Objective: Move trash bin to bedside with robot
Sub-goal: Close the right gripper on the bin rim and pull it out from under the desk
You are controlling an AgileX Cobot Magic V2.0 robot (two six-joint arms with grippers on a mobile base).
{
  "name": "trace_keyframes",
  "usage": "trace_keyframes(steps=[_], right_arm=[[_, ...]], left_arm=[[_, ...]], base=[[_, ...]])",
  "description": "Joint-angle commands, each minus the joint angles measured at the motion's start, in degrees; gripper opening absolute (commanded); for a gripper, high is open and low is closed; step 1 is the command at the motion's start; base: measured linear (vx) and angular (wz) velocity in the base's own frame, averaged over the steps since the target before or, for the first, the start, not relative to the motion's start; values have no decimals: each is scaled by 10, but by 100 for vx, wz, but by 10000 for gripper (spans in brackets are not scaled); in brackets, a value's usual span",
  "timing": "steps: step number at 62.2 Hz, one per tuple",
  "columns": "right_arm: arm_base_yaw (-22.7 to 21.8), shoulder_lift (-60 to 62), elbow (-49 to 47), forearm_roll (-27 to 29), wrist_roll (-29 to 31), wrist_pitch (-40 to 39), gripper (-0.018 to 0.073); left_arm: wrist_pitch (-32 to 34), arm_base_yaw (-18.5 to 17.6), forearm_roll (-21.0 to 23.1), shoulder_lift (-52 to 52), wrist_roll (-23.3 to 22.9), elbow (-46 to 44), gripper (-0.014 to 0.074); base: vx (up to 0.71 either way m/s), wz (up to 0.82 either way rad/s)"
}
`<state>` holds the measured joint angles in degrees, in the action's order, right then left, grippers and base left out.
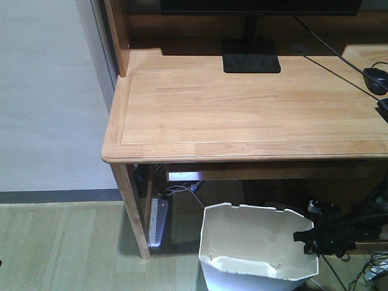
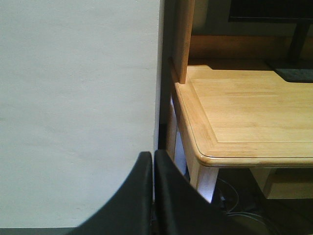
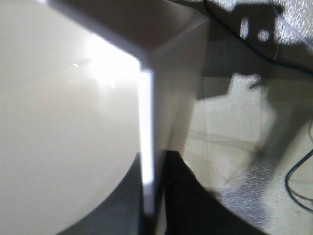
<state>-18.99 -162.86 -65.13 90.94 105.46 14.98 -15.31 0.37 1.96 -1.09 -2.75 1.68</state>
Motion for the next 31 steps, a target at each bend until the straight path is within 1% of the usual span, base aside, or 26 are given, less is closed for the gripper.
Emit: trace_keyframes(steps=[1, 6, 31], right_arm=[[-2, 78, 54, 50, 85, 113, -6], [-2, 105, 85, 49, 96, 108, -6], [-1, 280, 215, 49, 95, 138, -6]], left_arm=[[42, -1, 5, -6, -5, 17, -6], [42, -1, 5, -6, -5, 17, -6], [42, -1, 5, -6, -5, 17, -6]], base=[[0, 0], [0, 0], [0, 0]])
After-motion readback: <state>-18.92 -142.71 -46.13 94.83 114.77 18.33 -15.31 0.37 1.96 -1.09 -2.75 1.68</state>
